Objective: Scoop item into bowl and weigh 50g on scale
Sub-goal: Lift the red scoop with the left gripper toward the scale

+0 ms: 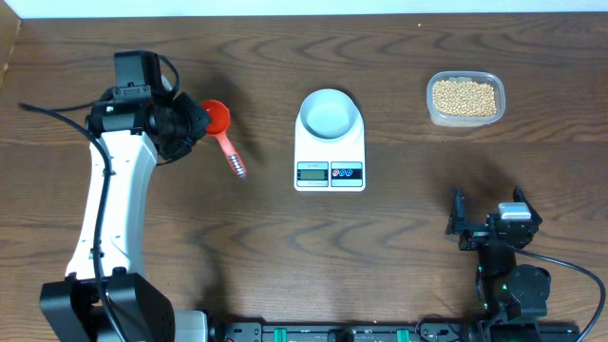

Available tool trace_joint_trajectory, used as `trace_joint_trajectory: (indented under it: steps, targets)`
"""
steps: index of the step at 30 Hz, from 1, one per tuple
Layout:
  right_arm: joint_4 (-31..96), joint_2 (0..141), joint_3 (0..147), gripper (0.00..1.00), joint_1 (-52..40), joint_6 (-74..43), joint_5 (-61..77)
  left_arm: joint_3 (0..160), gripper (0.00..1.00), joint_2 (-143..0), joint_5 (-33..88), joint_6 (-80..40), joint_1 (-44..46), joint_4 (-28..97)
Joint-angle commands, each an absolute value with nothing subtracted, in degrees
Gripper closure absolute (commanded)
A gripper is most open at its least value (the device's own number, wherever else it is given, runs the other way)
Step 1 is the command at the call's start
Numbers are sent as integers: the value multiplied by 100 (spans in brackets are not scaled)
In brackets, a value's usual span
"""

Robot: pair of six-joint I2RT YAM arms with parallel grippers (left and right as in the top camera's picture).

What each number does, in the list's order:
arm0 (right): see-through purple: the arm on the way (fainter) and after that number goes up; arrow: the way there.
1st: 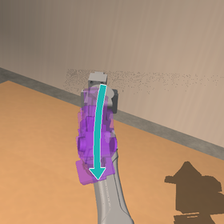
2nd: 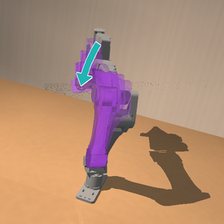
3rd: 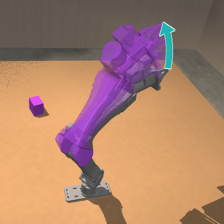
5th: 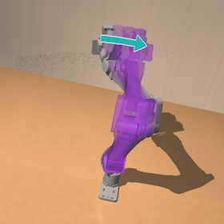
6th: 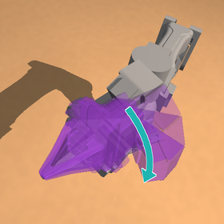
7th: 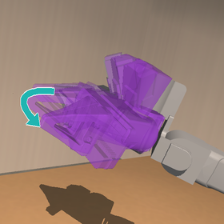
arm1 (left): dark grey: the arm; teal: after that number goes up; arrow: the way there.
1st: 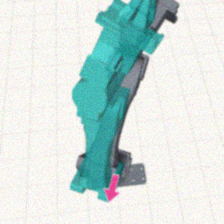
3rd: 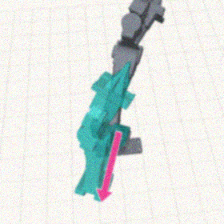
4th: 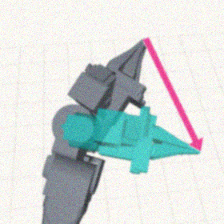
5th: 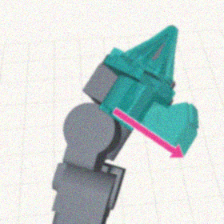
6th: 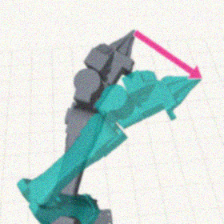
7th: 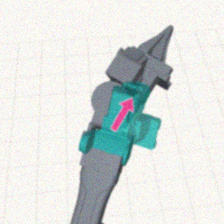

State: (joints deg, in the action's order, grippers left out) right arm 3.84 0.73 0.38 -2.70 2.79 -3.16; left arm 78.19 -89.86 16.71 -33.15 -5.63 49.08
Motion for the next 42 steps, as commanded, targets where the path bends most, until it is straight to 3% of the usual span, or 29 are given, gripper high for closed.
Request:
trace_joint_trajectory:
  steps: [1,4,17,42]
  targets:
    - [408,64,32,1,-224,351,-305,7769,93,-8873,2508,-4458,-572,5083]
    - [408,64,32,1,-224,351,-305,7769,93,-8873,2659,-5175,-572,5286]
    - [408,64,32,1,-224,351,-305,7769,93,-8873,2659,-5680,-572,5747]
    - [408,64,32,1,-224,351,-305,7769,93,-8873,2657,-5913,-572,5828]
